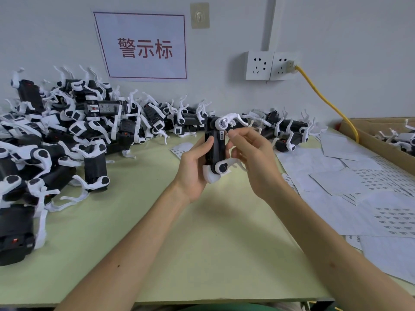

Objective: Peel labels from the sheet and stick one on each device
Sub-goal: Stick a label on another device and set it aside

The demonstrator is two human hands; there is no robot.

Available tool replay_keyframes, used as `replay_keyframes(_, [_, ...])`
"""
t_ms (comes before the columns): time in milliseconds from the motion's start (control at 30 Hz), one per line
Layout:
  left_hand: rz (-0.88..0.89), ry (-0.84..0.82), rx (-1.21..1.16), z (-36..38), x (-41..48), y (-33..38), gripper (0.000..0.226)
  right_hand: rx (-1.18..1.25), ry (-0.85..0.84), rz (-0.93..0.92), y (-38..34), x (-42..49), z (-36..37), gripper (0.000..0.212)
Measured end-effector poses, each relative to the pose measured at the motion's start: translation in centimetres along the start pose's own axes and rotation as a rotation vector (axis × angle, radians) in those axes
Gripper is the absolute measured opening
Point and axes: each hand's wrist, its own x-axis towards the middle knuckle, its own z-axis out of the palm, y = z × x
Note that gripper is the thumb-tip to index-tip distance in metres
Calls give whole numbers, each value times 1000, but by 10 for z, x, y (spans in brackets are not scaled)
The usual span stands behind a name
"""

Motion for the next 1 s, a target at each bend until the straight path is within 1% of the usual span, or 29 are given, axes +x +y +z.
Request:
replay_keyframes(67, [-5, -10, 42, 2, -2, 0, 34, 6, -11, 10, 2, 0, 1, 16])
replay_keyframes(133, [-31, -21, 88, 5, -4, -1, 44, 9, -20, 13, 3, 0, 1, 24])
replay_keyframes(200, [-65, -45, 85, 6, -5, -2, 44, 10, -58, 14, 2, 0, -1, 28])
replay_keyframes(267, [-85, -70, 74, 5, -4, 0, 38, -14, -102, -3, 0, 1, -4, 28])
replay_keyframes(367, [-84, -59, 58, 2, -3, 2, 37, -17, -155, -19, 0, 2, -5, 27])
replay_keyframes(467, [-77, -40, 46, 1, -2, 1, 36, 29, -190, 16, -1, 2, -5, 23])
replay_keyframes(633, [-79, -46, -8, 2, -1, -1, 34, 105, -186, 48, -2, 3, -6, 22])
replay_keyframes(700, [-81, -55, -18, 3, -1, -1, 34, 71, -183, 31, -1, 2, -6, 20])
replay_keyframes(833, [-83, -64, 26, 5, -2, 0, 36, -6, -129, -1, 1, 1, -6, 24])
replay_keyframes(1000, [-81, -24, 46, 5, -3, -1, 34, -7, -175, 14, 1, 4, -9, 19])
